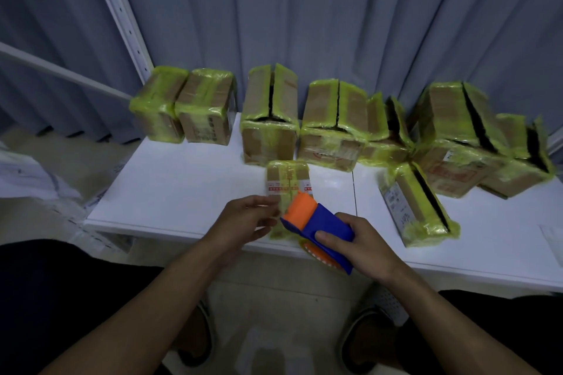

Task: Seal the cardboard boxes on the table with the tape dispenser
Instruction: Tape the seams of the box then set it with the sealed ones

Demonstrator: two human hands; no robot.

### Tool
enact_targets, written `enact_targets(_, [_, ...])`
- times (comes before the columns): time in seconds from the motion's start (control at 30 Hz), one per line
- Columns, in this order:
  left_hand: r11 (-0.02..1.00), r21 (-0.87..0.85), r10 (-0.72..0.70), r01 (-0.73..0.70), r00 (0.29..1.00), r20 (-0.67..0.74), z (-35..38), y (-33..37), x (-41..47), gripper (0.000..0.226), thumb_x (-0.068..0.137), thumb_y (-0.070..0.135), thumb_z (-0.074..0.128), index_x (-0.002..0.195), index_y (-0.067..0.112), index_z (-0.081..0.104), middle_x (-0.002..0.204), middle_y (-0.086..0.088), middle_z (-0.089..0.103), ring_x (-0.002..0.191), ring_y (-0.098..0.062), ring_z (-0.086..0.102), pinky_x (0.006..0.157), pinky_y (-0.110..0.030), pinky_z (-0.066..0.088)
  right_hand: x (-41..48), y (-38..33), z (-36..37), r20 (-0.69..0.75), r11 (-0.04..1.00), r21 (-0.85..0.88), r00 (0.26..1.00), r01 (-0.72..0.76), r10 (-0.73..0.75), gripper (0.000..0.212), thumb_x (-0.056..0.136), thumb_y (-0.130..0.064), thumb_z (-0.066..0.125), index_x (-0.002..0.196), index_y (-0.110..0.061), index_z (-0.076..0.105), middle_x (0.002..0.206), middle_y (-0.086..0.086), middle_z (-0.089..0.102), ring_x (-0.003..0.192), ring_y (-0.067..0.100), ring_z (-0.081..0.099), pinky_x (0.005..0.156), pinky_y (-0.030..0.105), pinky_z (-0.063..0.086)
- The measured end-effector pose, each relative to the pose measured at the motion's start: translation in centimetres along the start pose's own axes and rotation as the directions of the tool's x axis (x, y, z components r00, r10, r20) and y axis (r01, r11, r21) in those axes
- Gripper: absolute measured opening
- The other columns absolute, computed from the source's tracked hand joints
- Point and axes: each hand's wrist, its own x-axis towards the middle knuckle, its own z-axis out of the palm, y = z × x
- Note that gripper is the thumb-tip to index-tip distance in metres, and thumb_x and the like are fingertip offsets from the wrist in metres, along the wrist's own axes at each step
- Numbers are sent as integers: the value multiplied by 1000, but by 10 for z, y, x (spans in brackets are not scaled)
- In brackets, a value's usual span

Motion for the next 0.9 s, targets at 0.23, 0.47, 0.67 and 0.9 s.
enact_targets(0.23, [995,95,-13,14,1000,-14,3,-1,-1,30,90,45,68,96,18,77,94,-3,74,86,-17,69,71,-28,56,-1,0,1,6,1000,-16,1000,9,-9,52,75,-64,77,97,-17,69,86,1,72,77,20,71,70,34,57])
enact_targets(0.47, [997,73,-32,29,999,37,-2,2,-2,29,89,46,67,102,21,76,98,7,76,97,-13,70,78,-28,56,2,-1,3,16,1000,-17,1000,19,-19,40,79,-53,75,98,-18,68,86,-3,72,76,17,71,68,27,56])
enact_targets(0.67, [987,154,33,-35,999,10,-4,-2,0,14,92,28,67,100,20,76,92,3,76,93,-14,71,77,-26,56,3,-1,4,25,1000,-29,1000,11,-10,41,79,-53,75,99,-19,68,86,-5,72,79,17,72,69,26,57])
enact_targets(0.9, [975,190,128,-116,990,-53,-3,-5,4,9,92,17,68,90,19,76,83,0,74,77,-11,62,68,-24,49,1,-5,7,14,995,-97,999,30,-28,42,76,-59,74,93,-21,69,81,-7,71,72,13,69,64,22,54])
